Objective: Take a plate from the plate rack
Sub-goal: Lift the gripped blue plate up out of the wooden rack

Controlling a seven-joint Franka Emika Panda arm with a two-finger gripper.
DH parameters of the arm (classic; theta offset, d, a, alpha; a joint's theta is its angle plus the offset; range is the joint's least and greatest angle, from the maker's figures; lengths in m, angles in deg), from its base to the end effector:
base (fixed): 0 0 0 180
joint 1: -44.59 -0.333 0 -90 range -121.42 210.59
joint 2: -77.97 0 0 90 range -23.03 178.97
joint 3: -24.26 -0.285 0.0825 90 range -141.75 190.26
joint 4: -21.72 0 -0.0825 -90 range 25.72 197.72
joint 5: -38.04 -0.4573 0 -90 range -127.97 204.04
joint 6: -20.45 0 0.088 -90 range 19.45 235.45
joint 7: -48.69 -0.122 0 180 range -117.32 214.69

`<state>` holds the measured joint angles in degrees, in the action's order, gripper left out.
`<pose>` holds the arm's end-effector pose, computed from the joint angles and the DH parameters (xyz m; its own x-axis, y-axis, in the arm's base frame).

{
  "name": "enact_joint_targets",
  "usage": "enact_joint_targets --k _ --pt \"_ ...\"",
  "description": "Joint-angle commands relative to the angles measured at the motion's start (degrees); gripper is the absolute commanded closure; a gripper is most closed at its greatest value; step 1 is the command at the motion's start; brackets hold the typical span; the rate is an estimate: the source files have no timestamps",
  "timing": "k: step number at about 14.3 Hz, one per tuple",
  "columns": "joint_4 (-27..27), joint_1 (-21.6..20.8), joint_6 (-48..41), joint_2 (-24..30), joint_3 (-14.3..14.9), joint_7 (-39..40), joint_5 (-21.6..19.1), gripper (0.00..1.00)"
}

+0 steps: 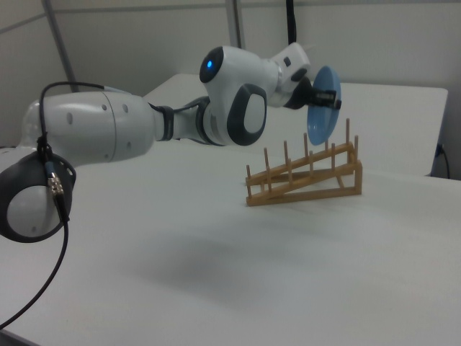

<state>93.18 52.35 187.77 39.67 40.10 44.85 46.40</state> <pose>0.8048 -0.2673 0.4495 0.5626 0.0244 0.8264 -0.3251 -0.9125 0.2483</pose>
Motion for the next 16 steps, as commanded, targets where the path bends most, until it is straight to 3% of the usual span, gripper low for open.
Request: enact_joint_targets --k 1,2,5,7,9,11,16 --pt "2.3 -1.2 0.7 5.3 0.4 -0.4 1.0 0.99" --pt "2.5 -1.2 0.5 6.6 0.2 -0.5 0.4 0.99" --pt "9.5 -0.6 0.2 13.6 -3.3 -5.9 -0.2 0.99" --pt "18.2 -0.6 -0.3 19.3 -4.9 -11.4 -1.8 0.99" --pt "25.5 -0.6 -2.3 23.4 -7.3 -11.6 -4.7 0.99" --pt "28.3 -0.6 -13.3 26.4 -9.3 -10.8 -8.7 1.00" --pt "27.7 -0.6 -38.8 28.7 -11.8 1.1 -21.0 1.00"
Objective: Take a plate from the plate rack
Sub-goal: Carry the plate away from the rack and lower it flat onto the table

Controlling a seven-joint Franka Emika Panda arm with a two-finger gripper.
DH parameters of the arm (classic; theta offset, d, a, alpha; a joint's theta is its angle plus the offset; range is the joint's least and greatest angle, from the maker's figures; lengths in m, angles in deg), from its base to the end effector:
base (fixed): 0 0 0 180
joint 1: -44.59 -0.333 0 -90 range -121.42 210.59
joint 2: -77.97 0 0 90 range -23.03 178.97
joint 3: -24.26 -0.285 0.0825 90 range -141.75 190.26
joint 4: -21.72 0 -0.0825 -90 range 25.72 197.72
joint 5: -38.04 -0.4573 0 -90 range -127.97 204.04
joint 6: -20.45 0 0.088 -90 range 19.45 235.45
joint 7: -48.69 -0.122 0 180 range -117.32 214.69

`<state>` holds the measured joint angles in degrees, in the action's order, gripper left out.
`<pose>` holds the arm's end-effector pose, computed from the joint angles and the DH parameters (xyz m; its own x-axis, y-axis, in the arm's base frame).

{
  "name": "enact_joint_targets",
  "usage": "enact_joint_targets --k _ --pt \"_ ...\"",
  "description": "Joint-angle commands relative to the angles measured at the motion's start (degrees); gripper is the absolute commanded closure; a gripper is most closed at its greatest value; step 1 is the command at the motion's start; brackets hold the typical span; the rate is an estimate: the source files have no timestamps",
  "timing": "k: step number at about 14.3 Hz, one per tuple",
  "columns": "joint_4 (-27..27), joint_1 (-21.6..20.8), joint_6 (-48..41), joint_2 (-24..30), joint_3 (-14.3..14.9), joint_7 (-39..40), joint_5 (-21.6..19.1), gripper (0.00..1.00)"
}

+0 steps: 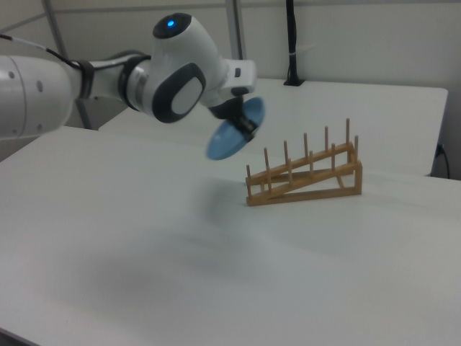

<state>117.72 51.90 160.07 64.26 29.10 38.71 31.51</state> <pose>0.7276 -0.1510 0.4525 0.7749 -0.4185 0.4737 -0.3847 -0.9069 -0.1719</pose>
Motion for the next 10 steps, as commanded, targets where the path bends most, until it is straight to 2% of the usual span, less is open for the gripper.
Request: enact_joint_targets --k 1,3,6,8,10 --pt "3.1 -0.1 -15.8 4.1 -0.8 9.2 -6.4 1.00" --pt "3.1 -0.1 -25.9 3.3 -0.8 15.8 -6.5 1.00" --pt "3.3 1.0 -36.4 1.1 -0.7 27.3 -6.4 1.00" --pt "3.4 1.2 -38.5 -1.5 -0.7 31.1 -5.6 1.00" --pt "3.4 1.5 -37.8 -5.4 -0.3 32.4 -2.7 1.00"
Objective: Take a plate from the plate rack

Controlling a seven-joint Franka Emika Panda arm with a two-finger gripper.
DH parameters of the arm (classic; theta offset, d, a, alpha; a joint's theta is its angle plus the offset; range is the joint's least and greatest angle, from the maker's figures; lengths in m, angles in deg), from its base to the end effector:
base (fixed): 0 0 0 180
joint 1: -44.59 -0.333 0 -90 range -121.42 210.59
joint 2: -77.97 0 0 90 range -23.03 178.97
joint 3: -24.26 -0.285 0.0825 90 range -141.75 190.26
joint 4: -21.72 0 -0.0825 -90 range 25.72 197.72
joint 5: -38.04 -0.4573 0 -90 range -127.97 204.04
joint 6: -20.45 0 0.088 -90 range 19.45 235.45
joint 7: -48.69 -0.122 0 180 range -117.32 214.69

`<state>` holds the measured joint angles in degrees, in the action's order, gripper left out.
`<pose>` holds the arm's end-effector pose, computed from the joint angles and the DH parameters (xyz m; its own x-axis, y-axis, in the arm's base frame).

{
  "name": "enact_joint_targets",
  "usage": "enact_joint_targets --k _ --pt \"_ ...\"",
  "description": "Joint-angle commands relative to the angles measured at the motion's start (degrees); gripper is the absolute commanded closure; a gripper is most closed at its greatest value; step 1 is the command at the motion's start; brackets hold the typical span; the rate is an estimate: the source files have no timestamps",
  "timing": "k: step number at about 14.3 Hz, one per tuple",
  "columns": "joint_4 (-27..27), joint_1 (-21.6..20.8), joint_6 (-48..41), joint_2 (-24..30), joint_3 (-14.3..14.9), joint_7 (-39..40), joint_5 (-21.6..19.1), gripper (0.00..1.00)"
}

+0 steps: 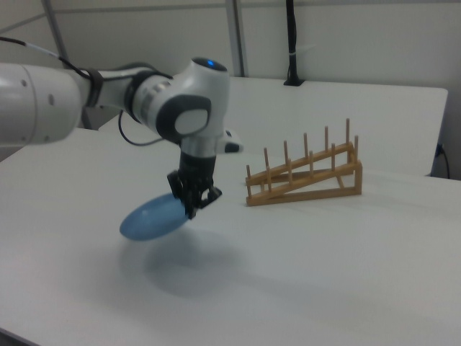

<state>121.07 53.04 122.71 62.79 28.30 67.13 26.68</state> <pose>0.6543 -0.1229 0.3356 0.9865 0.0580 -0.1529 0.0231 -0.9750 -0.2208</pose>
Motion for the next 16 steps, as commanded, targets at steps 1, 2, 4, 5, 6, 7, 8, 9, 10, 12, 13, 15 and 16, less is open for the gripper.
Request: enact_joint_targets --k 1,2,4,5,6,7,8,9,10,12,13,15,16 --pt "-0.1 0.8 0.0 -5.4 0.5 4.6 3.7 1.00" --pt "0.0 1.3 0.8 -6.1 0.6 5.4 4.6 1.00" --pt "0.3 3.2 1.4 -6.3 0.7 8.5 5.5 0.92" --pt "0.3 4.3 1.4 -6.4 0.7 8.8 6.4 0.64" --pt "0.2 4.9 1.5 -6.4 0.7 8.8 6.7 0.36" --pt "0.1 5.3 1.5 -7.0 0.7 8.9 7.0 0.00" --pt "-0.1 5.5 1.4 -6.7 0.7 8.8 7.9 0.00" --pt "-0.3 5.0 1.4 -5.1 0.6 7.8 7.9 0.00" --pt "-1.7 4.2 0.8 -2.3 0.0 4.5 7.8 0.00" --pt "-2.1 1.8 0.4 1.7 -0.1 -2.2 7.9 0.00" --pt "-2.1 0.8 0.0 3.6 -0.1 -4.1 7.9 0.00" --pt "-2.2 -1.1 -0.8 6.7 -0.1 -4.9 8.5 0.00" --pt "-2.2 -1.7 -0.9 8.2 -0.1 -5.0 8.8 0.00"
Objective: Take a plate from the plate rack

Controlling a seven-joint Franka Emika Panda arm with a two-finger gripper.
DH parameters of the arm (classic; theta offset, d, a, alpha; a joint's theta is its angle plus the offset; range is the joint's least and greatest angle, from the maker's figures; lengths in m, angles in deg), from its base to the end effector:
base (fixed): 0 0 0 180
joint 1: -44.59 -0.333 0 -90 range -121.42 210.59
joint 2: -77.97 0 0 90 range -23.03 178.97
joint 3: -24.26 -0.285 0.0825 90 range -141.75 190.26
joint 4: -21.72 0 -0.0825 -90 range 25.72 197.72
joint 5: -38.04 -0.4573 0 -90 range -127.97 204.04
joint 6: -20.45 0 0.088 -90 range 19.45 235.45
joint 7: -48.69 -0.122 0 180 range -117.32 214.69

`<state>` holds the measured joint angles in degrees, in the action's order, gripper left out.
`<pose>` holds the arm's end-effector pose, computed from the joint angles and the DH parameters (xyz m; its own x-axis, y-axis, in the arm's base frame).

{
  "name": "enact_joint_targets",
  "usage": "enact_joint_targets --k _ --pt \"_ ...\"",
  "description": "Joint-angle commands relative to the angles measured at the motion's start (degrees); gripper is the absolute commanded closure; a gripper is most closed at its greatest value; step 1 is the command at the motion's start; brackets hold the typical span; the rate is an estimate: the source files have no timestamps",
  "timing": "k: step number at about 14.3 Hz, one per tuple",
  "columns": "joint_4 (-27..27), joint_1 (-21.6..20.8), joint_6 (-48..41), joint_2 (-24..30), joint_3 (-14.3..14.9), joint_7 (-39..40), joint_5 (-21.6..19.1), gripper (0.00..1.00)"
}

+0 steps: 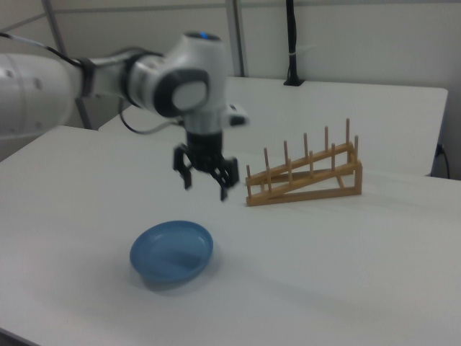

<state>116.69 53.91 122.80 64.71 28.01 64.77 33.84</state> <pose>0.6654 -0.1447 0.3969 0.9958 0.0374 -0.0831 0.0307 -0.9963 -0.0808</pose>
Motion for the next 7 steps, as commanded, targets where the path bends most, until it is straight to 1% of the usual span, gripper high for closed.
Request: enact_joint_targets --k 1,2,3,5,7 --pt "2.2 -3.2 -1.0 7.4 0.2 -2.8 1.8 0.00" --pt "2.1 -5.0 -1.0 8.2 0.0 -4.5 3.6 0.00" --pt "2.1 -6.2 -0.9 8.9 -0.8 -7.6 6.4 0.00" --pt "2.1 -6.7 -1.0 10.6 -1.8 -10.4 7.0 0.00" --pt "2.2 -8.3 -2.1 11.9 -1.7 -10.6 7.0 0.00"
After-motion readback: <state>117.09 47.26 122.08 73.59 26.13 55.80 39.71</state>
